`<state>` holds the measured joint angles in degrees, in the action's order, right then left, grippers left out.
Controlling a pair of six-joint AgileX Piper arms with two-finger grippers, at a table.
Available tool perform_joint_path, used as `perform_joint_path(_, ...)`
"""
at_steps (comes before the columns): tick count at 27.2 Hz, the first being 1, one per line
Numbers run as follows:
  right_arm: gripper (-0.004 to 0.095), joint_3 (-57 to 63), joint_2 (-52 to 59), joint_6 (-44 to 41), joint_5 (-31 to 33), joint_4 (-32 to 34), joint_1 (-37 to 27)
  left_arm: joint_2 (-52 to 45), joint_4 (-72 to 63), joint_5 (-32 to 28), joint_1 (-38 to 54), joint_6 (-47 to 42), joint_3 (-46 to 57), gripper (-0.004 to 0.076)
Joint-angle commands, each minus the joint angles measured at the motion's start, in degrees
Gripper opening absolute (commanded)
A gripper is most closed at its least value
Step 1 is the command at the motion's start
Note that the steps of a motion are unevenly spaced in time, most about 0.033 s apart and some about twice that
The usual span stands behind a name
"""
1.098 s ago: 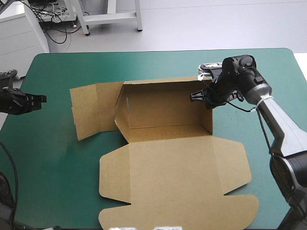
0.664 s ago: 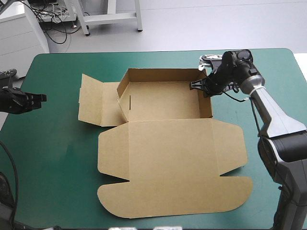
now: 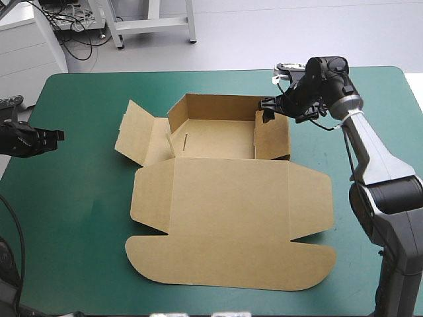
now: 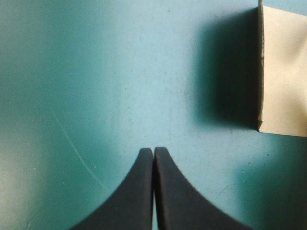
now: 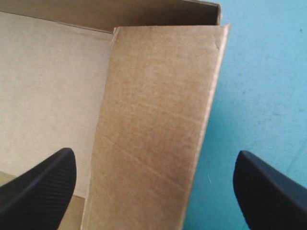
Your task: Fold the box
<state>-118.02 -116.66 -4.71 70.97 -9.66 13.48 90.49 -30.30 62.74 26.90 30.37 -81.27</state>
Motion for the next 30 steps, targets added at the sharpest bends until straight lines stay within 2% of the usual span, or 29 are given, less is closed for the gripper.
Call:
perform_joint_path(1, 0.0829, -1.84, 7.35, -1.59, 0.61, -1.05, -0.38, -2.61, -2.54, -1.06, 0.1, -0.63, -1.49, -0.0032)
perform_joint_path(6, 0.0829, 2.4, 14.6, -2.51, 0.61, 1.67, -0.24, -2.61, -2.67, -1.02, 0.1, -0.63, -1.49, -0.0032)
perform_joint_path(13, 0.0829, 10.63, 17.31, -2.51, 0.51, 2.08, -0.24, -2.61, -2.88, -1.02, 0.1, -0.63, -1.49, -0.0032)
perform_joint_path(19, 0.0829, 10.78, 13.28, -2.51, -2.28, 2.05, -0.24, -2.61, -2.88, -1.02, 0.1, -0.63, -1.49, -0.0032)
perform_joint_path(30, 0.0829, 10.68, 5.26, -2.12, -3.78, 1.4, -0.24, -2.61, -2.88, -1.75, 0.1, -0.63, -1.49, -0.0032)
